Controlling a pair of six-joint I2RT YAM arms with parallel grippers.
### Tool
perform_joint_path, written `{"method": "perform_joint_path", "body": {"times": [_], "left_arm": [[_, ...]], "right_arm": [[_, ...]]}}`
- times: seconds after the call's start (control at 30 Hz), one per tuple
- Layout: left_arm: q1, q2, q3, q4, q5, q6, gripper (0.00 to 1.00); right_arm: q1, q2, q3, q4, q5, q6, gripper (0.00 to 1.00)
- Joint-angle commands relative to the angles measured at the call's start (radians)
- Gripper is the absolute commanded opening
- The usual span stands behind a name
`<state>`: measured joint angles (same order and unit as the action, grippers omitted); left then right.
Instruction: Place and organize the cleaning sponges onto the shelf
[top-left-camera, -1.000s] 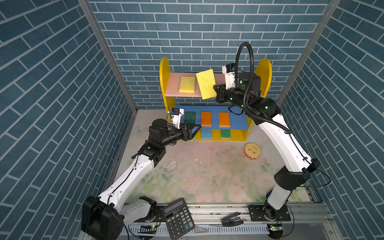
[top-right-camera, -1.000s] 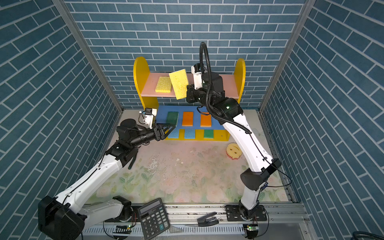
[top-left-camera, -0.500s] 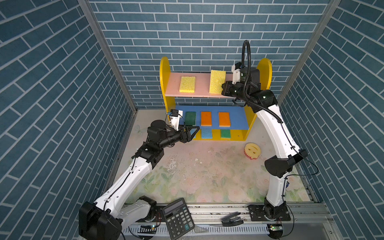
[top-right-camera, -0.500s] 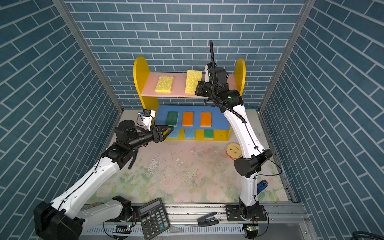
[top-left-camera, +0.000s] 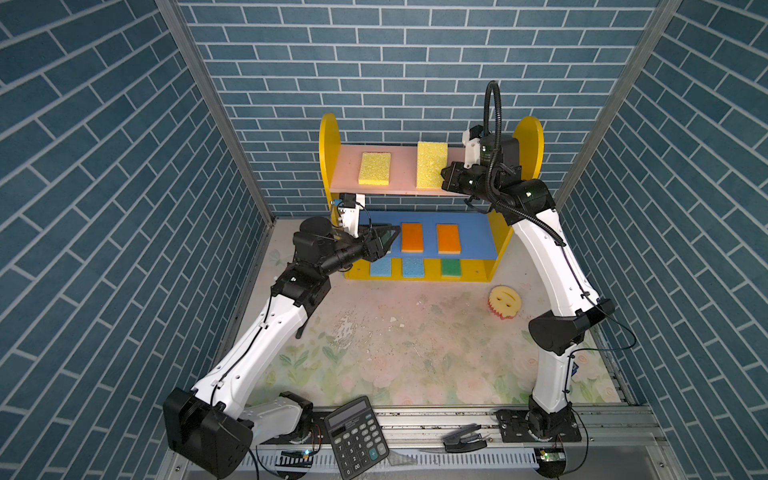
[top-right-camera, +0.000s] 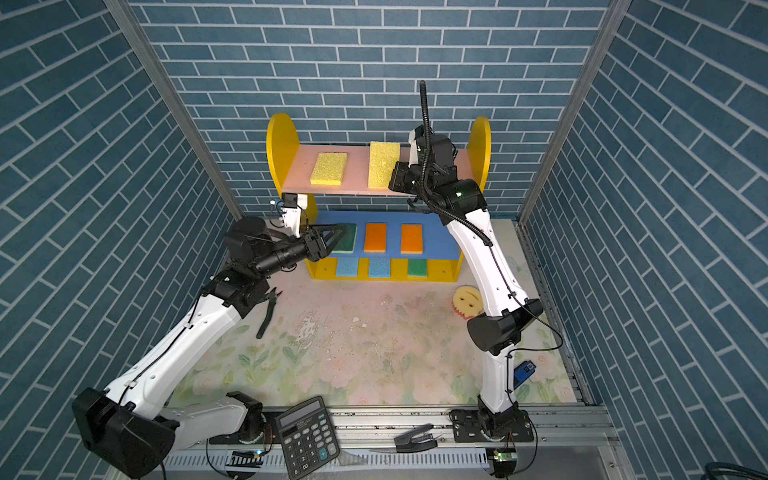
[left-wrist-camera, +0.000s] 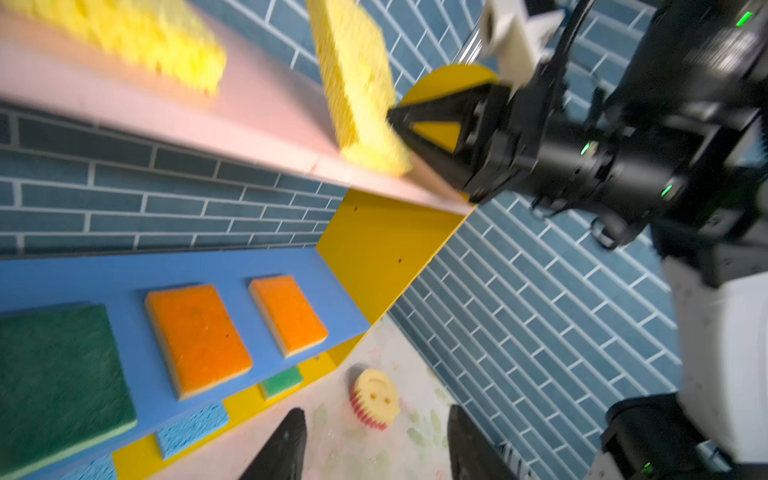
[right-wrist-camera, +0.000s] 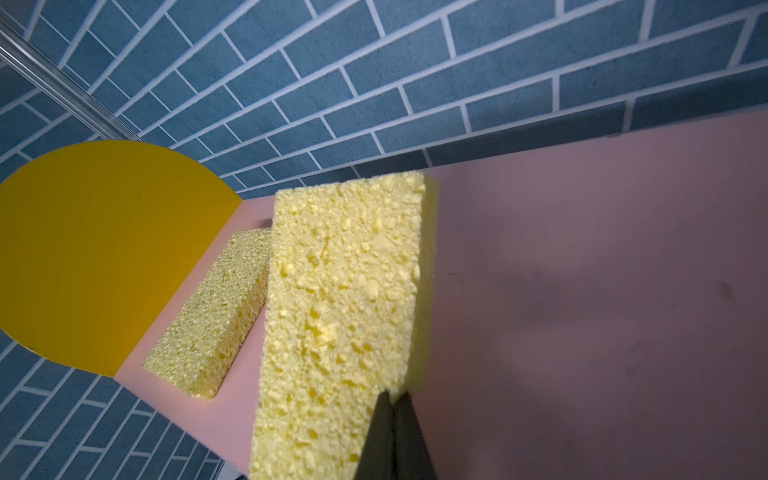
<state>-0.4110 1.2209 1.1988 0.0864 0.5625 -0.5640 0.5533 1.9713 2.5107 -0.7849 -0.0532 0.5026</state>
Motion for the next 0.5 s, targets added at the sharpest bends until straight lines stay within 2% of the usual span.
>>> {"method": "perform_joint_path", "body": {"times": [0.0, 0.2, 0.33, 0.47], "left_arm": [[0.003, 0.05, 0.102, 0.074, 0.003, -0.033, 0.5], [-0.001, 0.177, 0.268, 0.076, 0.037, -0.111, 0.53], [-0.008, 0.188, 0.314, 0.036, 0.025, -0.111, 0.53], [-0.007, 0.189, 0.431, -0.187, -0.009, -0.029, 0.56]], "right_arm": [[0.003, 0.032, 0.034, -0.022, -0.029, 0.042, 0.0], [0.003, 0.031, 0.022, -0.01, -0.007, 0.056, 0.0], [0.003, 0.023, 0.004, -0.003, 0.004, 0.056, 0.02], [0.008, 0.003, -0.038, 0.023, 0.009, 0.053, 0.05]]}}
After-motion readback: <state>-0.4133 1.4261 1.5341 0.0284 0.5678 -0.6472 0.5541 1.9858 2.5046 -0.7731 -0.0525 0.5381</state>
